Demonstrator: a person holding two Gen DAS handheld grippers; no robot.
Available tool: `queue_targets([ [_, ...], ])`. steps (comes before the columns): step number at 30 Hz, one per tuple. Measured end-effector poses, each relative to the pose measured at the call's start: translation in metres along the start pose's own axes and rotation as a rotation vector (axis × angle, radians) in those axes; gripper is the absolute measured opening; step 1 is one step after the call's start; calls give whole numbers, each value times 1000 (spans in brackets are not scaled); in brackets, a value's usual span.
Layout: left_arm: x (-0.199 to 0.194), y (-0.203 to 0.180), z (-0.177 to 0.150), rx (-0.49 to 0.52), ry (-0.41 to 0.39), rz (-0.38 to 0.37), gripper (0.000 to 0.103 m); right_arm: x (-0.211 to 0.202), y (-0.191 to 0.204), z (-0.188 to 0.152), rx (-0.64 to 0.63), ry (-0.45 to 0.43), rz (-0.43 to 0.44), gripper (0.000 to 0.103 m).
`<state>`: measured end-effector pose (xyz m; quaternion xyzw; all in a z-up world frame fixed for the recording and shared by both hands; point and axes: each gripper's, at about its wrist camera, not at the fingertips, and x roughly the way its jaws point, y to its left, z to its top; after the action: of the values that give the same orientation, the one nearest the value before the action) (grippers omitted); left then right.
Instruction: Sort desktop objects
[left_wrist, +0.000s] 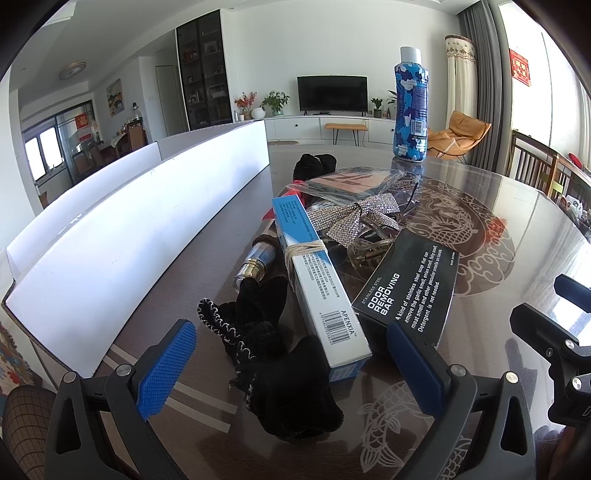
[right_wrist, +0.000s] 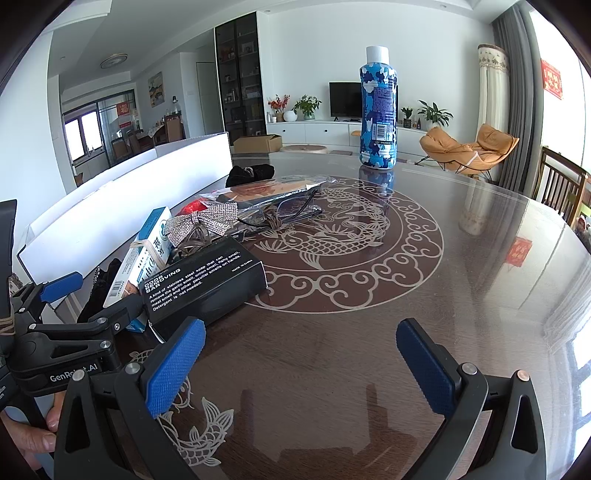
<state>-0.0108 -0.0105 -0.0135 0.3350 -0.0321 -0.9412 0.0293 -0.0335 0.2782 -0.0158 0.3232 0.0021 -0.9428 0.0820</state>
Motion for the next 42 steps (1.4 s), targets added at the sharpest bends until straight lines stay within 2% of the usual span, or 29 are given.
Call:
queue_targets([
  [42,-7,-7,-9,7,1,-3,103,0,1,1,-9,5,3,103],
])
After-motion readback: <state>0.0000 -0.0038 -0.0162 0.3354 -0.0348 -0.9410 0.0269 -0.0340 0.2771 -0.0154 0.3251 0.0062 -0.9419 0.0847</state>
